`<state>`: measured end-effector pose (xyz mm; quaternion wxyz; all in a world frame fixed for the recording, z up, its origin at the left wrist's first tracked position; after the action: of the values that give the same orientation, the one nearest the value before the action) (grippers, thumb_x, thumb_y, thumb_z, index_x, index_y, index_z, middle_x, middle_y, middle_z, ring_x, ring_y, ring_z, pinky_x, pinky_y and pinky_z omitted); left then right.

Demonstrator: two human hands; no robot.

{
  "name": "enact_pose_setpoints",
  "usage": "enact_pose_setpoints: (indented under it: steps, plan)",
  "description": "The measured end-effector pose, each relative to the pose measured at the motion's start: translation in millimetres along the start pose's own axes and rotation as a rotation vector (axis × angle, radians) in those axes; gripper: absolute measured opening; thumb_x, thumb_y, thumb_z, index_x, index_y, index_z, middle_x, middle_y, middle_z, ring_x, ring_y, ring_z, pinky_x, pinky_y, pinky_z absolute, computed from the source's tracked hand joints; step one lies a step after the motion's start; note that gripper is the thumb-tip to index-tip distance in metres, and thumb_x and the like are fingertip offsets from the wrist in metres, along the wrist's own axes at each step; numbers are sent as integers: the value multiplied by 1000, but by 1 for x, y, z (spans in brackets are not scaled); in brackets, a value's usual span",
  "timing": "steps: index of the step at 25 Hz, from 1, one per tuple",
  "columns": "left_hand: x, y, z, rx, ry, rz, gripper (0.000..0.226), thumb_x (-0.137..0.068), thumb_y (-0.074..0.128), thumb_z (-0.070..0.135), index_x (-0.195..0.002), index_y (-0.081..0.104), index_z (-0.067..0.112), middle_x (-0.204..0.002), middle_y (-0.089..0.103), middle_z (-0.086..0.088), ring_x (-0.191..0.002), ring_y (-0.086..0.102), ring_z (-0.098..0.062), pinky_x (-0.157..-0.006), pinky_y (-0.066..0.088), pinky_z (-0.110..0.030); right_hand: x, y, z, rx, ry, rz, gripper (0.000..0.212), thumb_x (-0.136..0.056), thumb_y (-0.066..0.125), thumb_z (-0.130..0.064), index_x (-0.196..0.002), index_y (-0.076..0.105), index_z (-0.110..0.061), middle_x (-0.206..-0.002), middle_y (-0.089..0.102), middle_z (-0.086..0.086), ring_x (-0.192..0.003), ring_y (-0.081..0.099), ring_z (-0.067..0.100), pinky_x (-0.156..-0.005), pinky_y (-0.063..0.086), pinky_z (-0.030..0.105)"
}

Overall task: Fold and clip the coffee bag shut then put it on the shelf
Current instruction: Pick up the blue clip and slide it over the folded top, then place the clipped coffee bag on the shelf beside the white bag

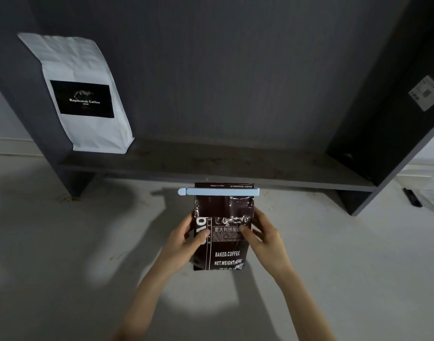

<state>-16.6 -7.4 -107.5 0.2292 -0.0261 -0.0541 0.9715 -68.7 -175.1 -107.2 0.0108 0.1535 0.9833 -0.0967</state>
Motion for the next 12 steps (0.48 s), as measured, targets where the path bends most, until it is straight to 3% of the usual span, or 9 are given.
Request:
enact_pose_setpoints:
  steps: [3, 7, 12]
  plan:
    - [0, 2, -14, -54, -55, -59, 34, -83, 59, 15, -99, 51, 44, -103, 61, 22, -97, 56, 10, -86, 43, -13, 5, 6, 18, -68, 73, -55, 46, -83, 59, -16, -126, 44, -20, -123, 61, 5, -111, 57, 13, -98, 46, 40]
    - [2, 1, -23, -49, -87, -86, 33, -83, 60, 16, -97, 52, 44, -95, 64, 25, -92, 56, 17, -74, 42, 0, 9, 8, 30, -92, 106, -80, 49, -80, 62, -14, -126, 44, -16, -121, 62, 7, -107, 59, 14, -97, 46, 38]
    - [3, 1, -19, -66, -65, -77, 31, -85, 57, 16, -102, 53, 40, -106, 63, 16, -96, 58, 11, -79, 44, -4, 11, 9, 31, -92, 103, -51, 60, -70, 65, -34, -124, 47, -16, -119, 63, 6, -107, 60, 12, -93, 48, 33]
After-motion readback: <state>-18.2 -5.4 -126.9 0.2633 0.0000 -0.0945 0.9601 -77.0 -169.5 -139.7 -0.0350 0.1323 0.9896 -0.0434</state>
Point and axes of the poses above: each hand's wrist, its own x-axis away from the middle knuckle, its own y-axis out of the palm, z = x × y, the point moved 10 cm from there along -x, towards the middle knuckle
